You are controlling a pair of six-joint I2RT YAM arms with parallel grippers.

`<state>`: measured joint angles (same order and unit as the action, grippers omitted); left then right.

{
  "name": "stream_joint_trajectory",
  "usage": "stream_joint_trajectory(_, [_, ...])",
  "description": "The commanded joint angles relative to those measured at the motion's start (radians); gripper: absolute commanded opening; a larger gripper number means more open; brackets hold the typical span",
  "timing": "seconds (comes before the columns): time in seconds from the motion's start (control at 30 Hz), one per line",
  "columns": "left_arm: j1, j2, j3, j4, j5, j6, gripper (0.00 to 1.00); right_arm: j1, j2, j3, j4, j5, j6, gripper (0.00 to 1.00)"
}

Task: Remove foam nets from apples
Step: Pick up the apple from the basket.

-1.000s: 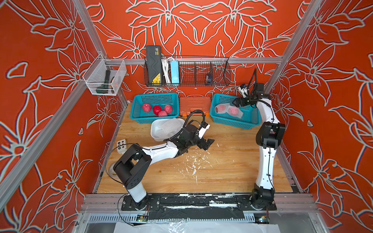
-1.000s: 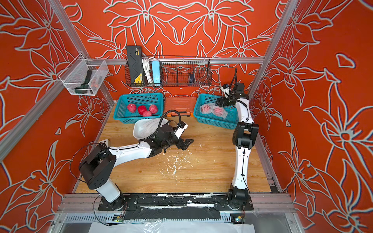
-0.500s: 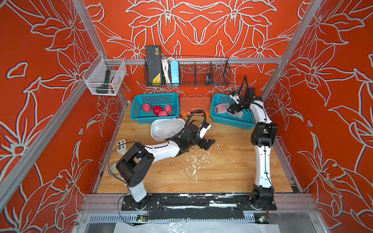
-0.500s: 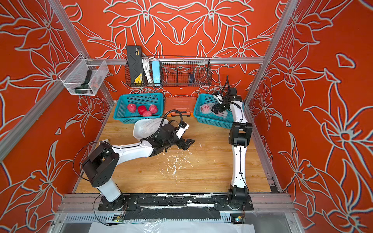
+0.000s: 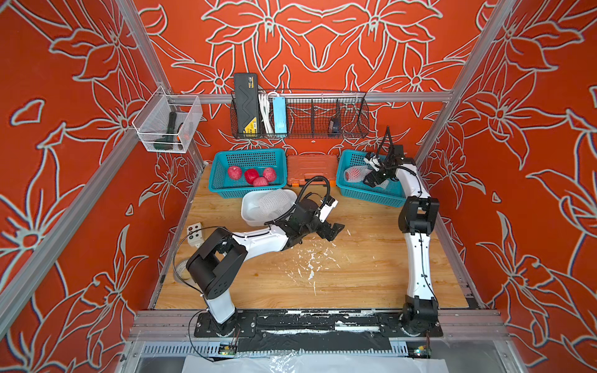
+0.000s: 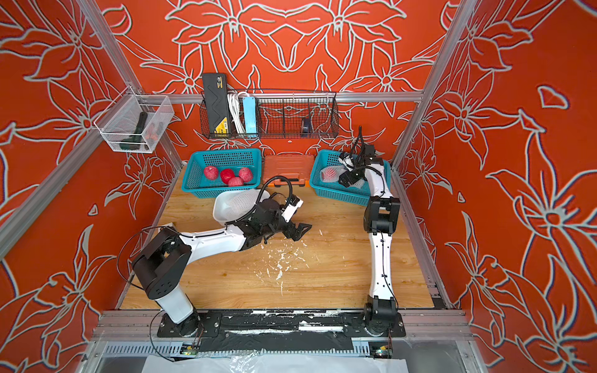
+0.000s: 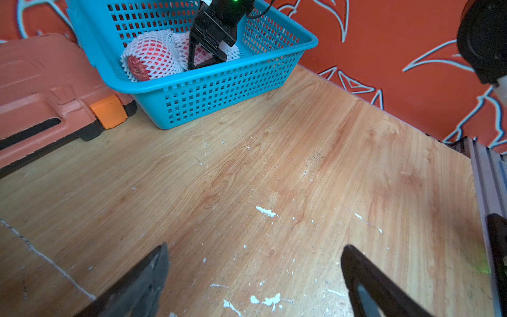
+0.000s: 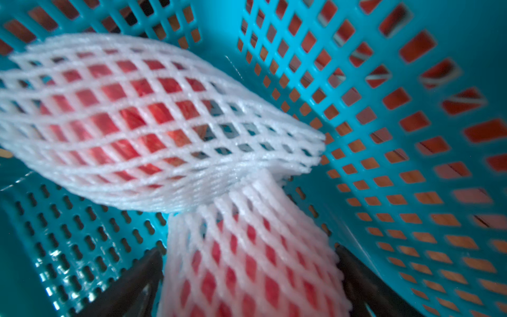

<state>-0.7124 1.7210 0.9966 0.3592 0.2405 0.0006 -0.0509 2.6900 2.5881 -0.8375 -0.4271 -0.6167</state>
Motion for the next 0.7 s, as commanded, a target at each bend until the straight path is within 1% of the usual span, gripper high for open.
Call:
stream_joint_trajectory(0.0, [0.008,0.010,0.019,0.000,0.017,0.001,0.96,0.008,0.030,0.031,-0.027,0.004,-0.050,0.92])
stream_joint_trajectory(0.17, [0.014,0.008,0.018,-0.003,0.013,0.001,0.96,0.009,0.028,0.032,-0.022,0.013,-0.056,0.75])
stream_joint_trajectory(0.3, [0.017,0.011,0.018,0.001,0.014,-0.001,0.96,0.008,-0.002,0.007,-0.019,0.010,-0.062,0.67])
stream_joint_trajectory(0.4, [0.019,0.017,0.023,-0.001,0.019,-0.005,0.96,0.008,-0.047,-0.037,0.005,0.012,-0.064,0.65])
stream_joint_trajectory(0.5, [0.019,0.014,0.024,-0.002,0.020,-0.007,0.96,0.008,-0.084,-0.068,0.019,0.019,-0.067,0.60])
stream_joint_trajectory(0.67, [0.023,0.008,0.019,0.000,0.014,-0.007,0.96,0.006,-0.136,-0.119,0.050,0.014,-0.059,0.56])
